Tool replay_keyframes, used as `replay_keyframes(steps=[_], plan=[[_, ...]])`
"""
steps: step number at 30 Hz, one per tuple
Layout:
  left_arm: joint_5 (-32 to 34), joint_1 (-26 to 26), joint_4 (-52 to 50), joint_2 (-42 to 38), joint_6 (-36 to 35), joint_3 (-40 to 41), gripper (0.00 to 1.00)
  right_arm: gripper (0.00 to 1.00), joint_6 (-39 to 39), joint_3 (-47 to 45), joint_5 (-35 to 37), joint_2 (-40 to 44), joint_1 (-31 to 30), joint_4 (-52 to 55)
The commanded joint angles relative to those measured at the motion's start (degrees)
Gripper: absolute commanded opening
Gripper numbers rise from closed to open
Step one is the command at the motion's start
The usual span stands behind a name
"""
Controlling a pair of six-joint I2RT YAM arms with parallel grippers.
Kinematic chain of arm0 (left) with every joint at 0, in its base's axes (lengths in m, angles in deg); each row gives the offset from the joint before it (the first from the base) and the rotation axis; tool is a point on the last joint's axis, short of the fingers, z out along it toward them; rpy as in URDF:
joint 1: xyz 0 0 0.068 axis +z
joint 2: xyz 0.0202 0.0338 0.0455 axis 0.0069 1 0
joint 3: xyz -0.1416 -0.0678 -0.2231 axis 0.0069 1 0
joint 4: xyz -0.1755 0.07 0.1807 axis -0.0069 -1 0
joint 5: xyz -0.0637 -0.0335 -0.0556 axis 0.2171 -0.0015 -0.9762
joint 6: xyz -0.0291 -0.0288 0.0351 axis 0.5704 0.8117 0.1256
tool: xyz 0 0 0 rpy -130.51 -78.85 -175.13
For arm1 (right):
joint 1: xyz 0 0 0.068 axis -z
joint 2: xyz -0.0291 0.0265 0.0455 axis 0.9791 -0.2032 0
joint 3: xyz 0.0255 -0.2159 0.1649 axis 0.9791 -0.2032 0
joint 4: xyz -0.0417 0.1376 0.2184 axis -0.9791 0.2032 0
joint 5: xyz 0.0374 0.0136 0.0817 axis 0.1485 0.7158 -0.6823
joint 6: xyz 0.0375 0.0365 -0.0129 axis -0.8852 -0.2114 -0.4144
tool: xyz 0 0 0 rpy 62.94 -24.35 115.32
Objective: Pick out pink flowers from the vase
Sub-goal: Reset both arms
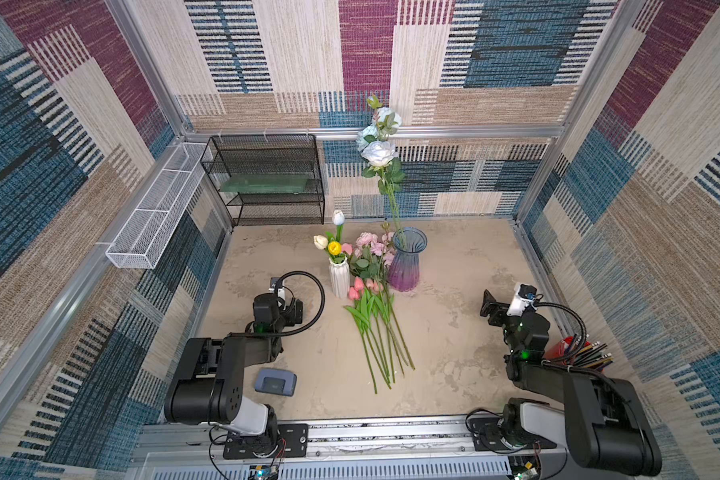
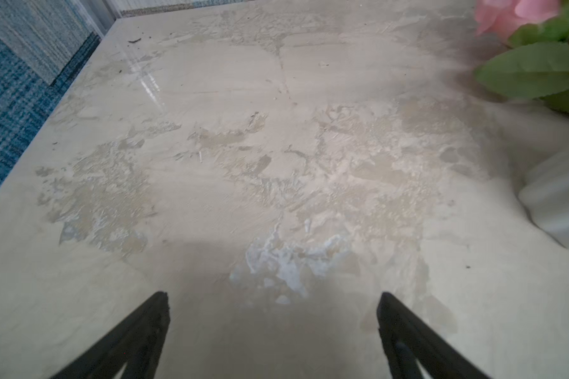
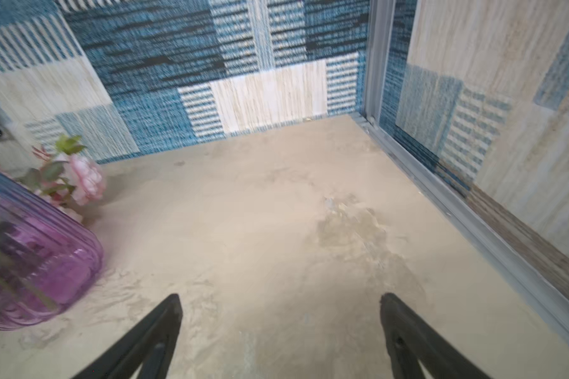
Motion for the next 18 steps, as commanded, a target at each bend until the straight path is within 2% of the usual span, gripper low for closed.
replay_keyframes(steps=[1, 2, 3, 4, 5, 6, 8, 11, 18], plan=[[-3.2, 0.2, 1.5, 0.6, 0.5, -3.9, 1.00, 0.95, -1.1, -2.5, 0.3, -7.5, -0.3, -23.5], [-4.8, 0.9, 0.9, 0.8, 0.8, -4.2, 1.00, 0.95, -0.3, -2.1, -0.1, -10.7, -0.7, -26.7], [-5.1, 1.3, 3.3, 1.7, 1.0, -3.8, 1.00, 0.95, 0.9, 0.1, -1.7, -11.5, -0.6, -23.3], [-5.2, 1.4, 0.9, 1.2, 1.2, -4.6, 1.00, 0.95, 0.7, 3.5, -2.3, -10.7, -0.7, -16.1], [-5.6, 1.6, -0.6, 1.0, 1.4, -5.1, 1.00, 0.95, 0.5, 8.4, 0.4, -9.7, -1.5, -4.5], [-5.9, 1.8, 1.3, 1.6, 1.5, -4.7, 1.00, 0.95, 2.5, 11.1, 4.1, -12.2, -4.3, -3.5], [-6.6, 2.3, -0.8, 1.2, 1.8, -5.3, 1.00, 0.95, 4.4, 13.2, 9.4, -12.1, -8.3, 1.1], [-7.3, 2.7, -0.6, 1.5, 2.1, -5.5, 1.00, 0.95, 4.1, 13.4, 7.6, -12.6, -7.3, 0.6], [-7.6, 3.0, -0.5, 1.5, 2.2, -5.4, 1.00, 0.95, 4.2, 13.0, 8.0, -12.2, -7.5, 0.7]])
